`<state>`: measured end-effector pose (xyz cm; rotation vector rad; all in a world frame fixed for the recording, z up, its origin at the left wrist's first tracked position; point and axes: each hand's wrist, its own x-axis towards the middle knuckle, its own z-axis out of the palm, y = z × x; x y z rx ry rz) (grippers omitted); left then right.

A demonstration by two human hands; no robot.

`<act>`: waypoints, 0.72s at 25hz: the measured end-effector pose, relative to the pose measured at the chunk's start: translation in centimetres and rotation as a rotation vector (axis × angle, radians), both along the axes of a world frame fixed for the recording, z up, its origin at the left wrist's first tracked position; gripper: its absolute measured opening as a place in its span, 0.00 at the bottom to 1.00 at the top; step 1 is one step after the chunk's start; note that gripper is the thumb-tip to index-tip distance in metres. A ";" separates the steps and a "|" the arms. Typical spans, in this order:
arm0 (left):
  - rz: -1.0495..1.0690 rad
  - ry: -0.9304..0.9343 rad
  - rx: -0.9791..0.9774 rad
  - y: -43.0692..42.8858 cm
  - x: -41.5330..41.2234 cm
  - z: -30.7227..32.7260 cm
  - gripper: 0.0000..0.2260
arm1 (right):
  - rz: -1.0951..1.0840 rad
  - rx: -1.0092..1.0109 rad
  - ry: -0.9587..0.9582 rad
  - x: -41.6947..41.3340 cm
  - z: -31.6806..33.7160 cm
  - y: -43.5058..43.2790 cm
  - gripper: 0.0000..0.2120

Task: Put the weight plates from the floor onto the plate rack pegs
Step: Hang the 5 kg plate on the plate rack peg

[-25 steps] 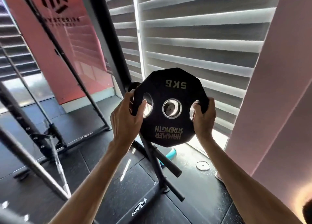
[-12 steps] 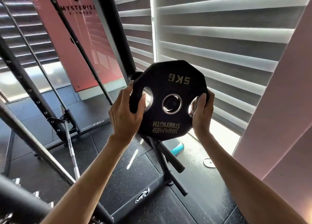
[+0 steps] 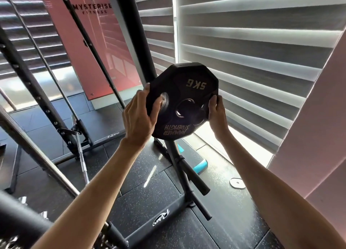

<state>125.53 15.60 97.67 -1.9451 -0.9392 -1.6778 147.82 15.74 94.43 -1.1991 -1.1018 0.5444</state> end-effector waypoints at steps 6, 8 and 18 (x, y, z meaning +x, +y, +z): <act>0.105 0.048 -0.086 4.6 -2.0 0.8 0.14 | 0.101 -0.169 -0.122 0.4 2.1 4.8 0.17; 0.110 0.067 -0.145 5.6 -2.5 1.1 0.18 | 0.124 -0.192 -0.143 0.3 2.6 6.0 0.18; 0.114 0.086 -0.242 6.7 -3.5 1.9 0.21 | 0.161 -0.337 -0.102 0.3 3.2 8.2 0.21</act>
